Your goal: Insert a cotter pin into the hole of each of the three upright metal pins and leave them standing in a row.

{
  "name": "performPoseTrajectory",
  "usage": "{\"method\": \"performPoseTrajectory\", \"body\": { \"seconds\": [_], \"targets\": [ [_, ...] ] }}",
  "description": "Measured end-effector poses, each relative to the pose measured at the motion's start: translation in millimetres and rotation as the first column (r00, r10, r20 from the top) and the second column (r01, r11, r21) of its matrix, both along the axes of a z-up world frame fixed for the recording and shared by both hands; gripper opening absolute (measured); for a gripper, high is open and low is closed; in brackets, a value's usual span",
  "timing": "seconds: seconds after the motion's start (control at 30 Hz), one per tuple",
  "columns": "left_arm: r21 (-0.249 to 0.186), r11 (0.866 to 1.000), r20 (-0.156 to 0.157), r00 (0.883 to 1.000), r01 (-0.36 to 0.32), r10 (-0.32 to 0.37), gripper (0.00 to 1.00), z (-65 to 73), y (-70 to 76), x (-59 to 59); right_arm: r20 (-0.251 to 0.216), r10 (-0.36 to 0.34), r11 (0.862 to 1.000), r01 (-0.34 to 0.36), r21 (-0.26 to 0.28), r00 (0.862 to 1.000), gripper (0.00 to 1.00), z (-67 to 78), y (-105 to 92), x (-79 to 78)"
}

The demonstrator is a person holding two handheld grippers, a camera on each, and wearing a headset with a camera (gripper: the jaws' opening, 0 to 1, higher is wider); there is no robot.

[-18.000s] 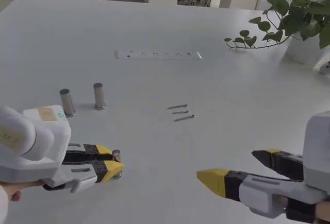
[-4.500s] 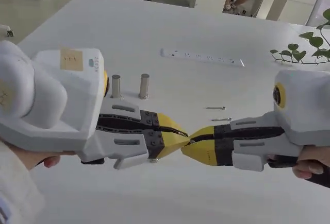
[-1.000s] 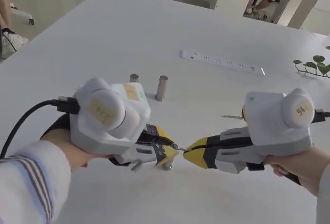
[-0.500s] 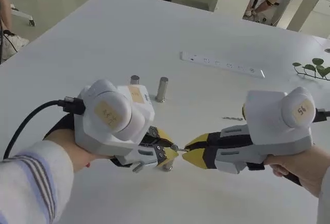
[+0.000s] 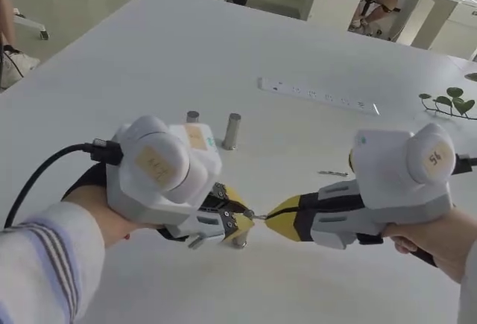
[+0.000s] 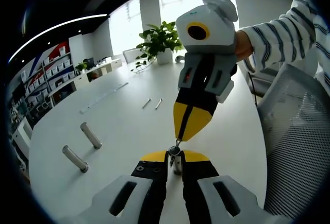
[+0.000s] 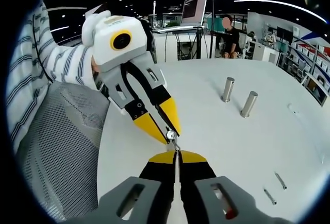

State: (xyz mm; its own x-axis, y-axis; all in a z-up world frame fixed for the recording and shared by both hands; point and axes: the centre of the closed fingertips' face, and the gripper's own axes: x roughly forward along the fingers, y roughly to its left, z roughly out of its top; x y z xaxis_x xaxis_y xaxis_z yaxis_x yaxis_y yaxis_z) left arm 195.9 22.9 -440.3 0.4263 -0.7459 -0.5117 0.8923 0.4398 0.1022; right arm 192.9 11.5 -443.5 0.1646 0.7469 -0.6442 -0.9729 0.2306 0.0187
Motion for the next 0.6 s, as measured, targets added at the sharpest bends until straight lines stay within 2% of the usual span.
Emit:
{"method": "performPoseTrajectory", "body": {
  "seconds": [0.43, 0.6],
  "targets": [
    [0.008, 1.0, 0.009, 1.0, 0.01, -0.01, 0.06, -0.3, 0.2, -0.4, 0.005, 0.016, 1.0, -0.015, -0.019, 1.0, 0.0, -1.7, 8.6, -2.6],
    [-0.018, 1.0, 0.001, 1.0, 0.02, -0.02, 0.06, 1.7, 0.1, -2.0, 0.0, 0.001, 1.0, -0.001, -0.015, 1.0, 0.0, -1.3, 5.6, -2.3]
  ]
}}
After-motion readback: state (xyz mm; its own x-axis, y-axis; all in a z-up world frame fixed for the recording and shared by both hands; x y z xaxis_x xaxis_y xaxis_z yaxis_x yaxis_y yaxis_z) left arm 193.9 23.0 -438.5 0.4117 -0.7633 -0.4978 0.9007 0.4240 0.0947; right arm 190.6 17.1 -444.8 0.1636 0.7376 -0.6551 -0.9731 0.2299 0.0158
